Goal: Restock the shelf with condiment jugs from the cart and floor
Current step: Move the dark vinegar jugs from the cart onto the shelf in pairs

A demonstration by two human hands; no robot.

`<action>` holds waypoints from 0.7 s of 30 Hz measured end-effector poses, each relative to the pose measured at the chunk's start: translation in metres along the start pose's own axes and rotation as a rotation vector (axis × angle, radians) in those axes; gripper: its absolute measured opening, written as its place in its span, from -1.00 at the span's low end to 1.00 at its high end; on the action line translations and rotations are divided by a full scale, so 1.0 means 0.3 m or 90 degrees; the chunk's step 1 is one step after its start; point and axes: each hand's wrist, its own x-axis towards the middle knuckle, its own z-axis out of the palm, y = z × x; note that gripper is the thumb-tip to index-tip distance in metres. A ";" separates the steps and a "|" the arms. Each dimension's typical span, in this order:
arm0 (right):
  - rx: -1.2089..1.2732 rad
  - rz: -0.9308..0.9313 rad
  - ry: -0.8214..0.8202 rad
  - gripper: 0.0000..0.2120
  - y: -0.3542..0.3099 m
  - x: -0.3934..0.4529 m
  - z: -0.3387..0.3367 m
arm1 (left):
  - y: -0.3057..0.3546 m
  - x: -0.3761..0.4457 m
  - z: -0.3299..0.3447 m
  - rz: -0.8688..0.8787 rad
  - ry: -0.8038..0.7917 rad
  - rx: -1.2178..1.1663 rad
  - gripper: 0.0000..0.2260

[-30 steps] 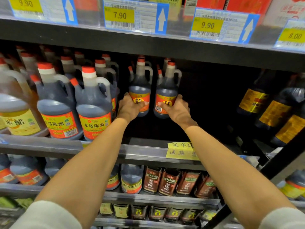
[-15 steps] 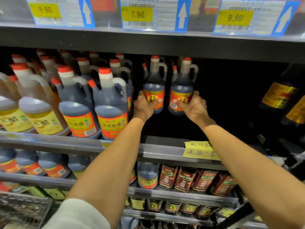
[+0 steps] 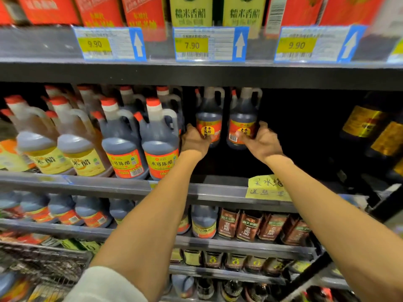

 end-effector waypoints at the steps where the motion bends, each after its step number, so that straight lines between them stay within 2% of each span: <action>1: -0.039 0.010 0.003 -0.24 -0.009 -0.029 -0.019 | 0.011 -0.028 -0.015 0.013 -0.006 0.032 -0.41; 4: -0.139 0.012 -0.013 -0.25 -0.035 -0.137 -0.092 | 0.028 -0.130 -0.046 0.088 -0.072 0.122 -0.47; 7: -0.174 -0.046 -0.019 -0.30 -0.056 -0.260 -0.165 | 0.024 -0.263 -0.124 0.160 -0.139 0.160 -0.52; 11: -0.201 -0.143 -0.019 -0.31 -0.143 -0.444 -0.213 | -0.059 -0.452 -0.322 0.265 -0.130 0.154 -0.37; 15: -0.188 -0.230 -0.075 -0.26 -0.279 -0.661 -0.161 | -0.251 -0.651 -0.592 0.237 -0.076 0.200 -0.40; 21: -0.178 -0.391 -0.199 -0.22 -0.568 -1.000 0.045 | -0.626 -0.959 -1.037 0.058 -0.032 0.356 -0.26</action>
